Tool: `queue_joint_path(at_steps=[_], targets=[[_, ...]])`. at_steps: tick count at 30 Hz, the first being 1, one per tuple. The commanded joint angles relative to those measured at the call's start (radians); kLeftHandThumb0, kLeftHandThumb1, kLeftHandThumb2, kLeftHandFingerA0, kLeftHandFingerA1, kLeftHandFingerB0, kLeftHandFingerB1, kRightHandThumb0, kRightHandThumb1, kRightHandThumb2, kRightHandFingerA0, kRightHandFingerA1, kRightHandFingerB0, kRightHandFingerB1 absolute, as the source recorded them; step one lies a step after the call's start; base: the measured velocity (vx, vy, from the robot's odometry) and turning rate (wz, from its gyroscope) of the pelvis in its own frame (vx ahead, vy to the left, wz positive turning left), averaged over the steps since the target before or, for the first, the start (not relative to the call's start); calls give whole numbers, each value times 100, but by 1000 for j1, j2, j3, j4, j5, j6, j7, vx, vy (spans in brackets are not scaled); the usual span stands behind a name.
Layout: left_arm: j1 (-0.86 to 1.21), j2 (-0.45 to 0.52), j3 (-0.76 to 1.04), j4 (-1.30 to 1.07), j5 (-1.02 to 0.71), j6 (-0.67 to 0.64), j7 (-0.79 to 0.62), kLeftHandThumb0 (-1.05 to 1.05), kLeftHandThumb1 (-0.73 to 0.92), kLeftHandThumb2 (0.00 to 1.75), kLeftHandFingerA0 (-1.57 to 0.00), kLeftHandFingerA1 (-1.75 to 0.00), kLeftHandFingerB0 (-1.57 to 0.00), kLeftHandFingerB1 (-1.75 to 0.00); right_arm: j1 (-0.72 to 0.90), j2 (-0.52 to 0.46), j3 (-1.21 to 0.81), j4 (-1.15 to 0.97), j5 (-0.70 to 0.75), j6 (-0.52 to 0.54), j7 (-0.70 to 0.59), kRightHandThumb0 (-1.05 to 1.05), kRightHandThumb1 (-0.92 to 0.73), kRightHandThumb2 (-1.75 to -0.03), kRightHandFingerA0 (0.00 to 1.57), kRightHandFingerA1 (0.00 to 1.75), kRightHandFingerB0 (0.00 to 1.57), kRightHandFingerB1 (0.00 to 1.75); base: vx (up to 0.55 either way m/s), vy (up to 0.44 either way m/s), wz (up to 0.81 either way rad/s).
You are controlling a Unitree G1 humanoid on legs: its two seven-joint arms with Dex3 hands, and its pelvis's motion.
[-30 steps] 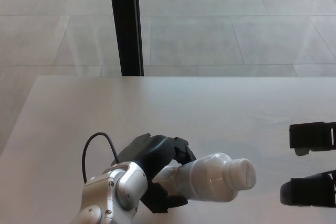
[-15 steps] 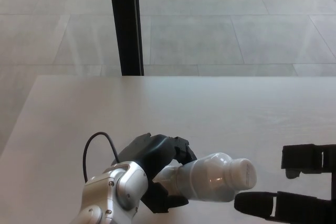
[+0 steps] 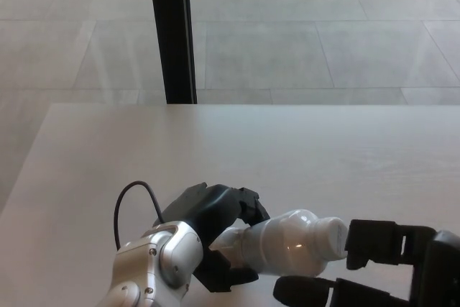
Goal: The robot uses its left hand to to lift the bottle kept on the middle of the desk and tilts it towards its right hand. It then uses its right hand to rotate its cap to open it and places the bottle and cap back on the desk
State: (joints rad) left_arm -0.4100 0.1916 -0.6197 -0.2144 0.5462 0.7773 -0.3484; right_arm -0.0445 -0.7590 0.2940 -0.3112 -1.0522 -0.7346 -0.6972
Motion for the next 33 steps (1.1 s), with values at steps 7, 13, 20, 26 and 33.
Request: queue_joint_path(at_steps=[7,13,20,26,33], targets=[[68,30,-20,15,6,21,-29,-28,55,99,-81,-147,-79,-78,154,435,-277,-146,456,793,472,-54,-61,-58,81,126,43,40,0,0,0],[81,35,-14,2,10,24,-22,-30,51,99,-81,-138,-81,-81,117,457,-389,-143,437,813,484,-66,-67,-61,85,122,43,42,0,0,0],[66,53,26,-22,8,35,-30,-27,58,91,-74,-122,-74,-69,148,463,-455,-145,401,800,533,-72,-69,-62,85,121,48,42,0,0,0],[41,43,79,-14,-1,47,-9,-25,44,111,-85,-175,-81,-108,207,466,-469,-141,418,765,574,-72,-69,-62,84,120,49,42,0,0,0],[37,50,87,-22,15,43,3,-31,46,105,-80,-156,-84,-84,286,498,-428,-175,472,795,689,-70,-69,-62,76,125,52,42,0,0,0]])
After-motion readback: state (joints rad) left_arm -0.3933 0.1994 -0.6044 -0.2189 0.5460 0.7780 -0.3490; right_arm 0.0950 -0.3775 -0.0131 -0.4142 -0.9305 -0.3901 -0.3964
